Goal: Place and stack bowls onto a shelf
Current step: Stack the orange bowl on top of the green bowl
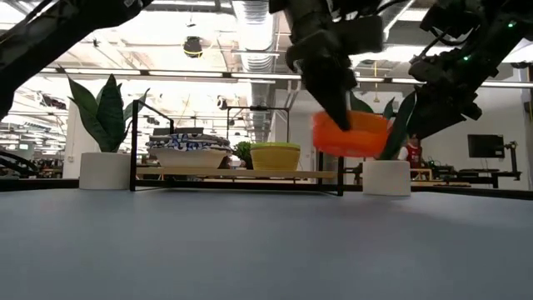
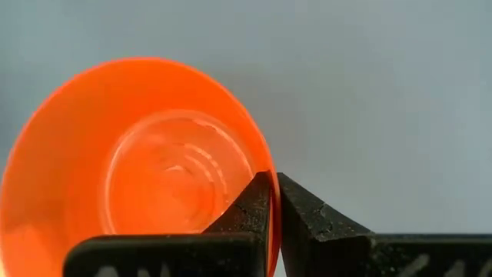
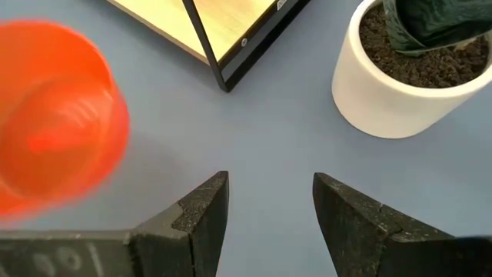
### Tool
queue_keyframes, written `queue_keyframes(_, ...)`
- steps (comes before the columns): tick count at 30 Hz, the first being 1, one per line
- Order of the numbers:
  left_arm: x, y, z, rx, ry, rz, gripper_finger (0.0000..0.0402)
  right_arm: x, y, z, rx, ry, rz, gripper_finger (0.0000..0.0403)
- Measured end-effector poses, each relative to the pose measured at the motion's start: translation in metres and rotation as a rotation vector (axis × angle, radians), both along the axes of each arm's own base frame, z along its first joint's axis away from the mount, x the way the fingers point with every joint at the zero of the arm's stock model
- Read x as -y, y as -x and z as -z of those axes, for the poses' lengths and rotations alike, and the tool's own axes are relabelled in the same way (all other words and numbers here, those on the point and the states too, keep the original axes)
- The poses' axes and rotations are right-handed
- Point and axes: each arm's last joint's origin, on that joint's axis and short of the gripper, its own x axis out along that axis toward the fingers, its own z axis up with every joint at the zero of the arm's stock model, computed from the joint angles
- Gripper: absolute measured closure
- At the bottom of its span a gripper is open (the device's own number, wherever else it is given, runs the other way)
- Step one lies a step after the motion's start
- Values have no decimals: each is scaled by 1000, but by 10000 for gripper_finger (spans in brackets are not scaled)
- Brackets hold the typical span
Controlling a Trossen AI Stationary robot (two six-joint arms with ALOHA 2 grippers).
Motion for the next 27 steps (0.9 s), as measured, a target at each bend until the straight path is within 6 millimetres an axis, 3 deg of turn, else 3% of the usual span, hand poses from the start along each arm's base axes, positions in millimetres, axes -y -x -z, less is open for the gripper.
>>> queue_keyframes(4, -8, 10, -16, -9, -8, -46, 401, 0, 0, 0, -2, 2, -4, 188)
queue_keyframes(9, -25, 27, -56, 71, -43, -124, 401, 0, 0, 0, 1, 4, -5, 188)
queue_keyframes(16, -67, 49, -89, 128, -199, -273, 401, 0, 0, 0, 1, 14, 3, 188)
queue_keyframes(22, -120, 63, -87, 97, -228, -439, 401, 1, 0, -1, 0, 20, 7, 188)
queue_keyframes(27, -167, 75, -72, 91, -136, -574, 401, 1, 0, -1, 0, 21, 9, 188)
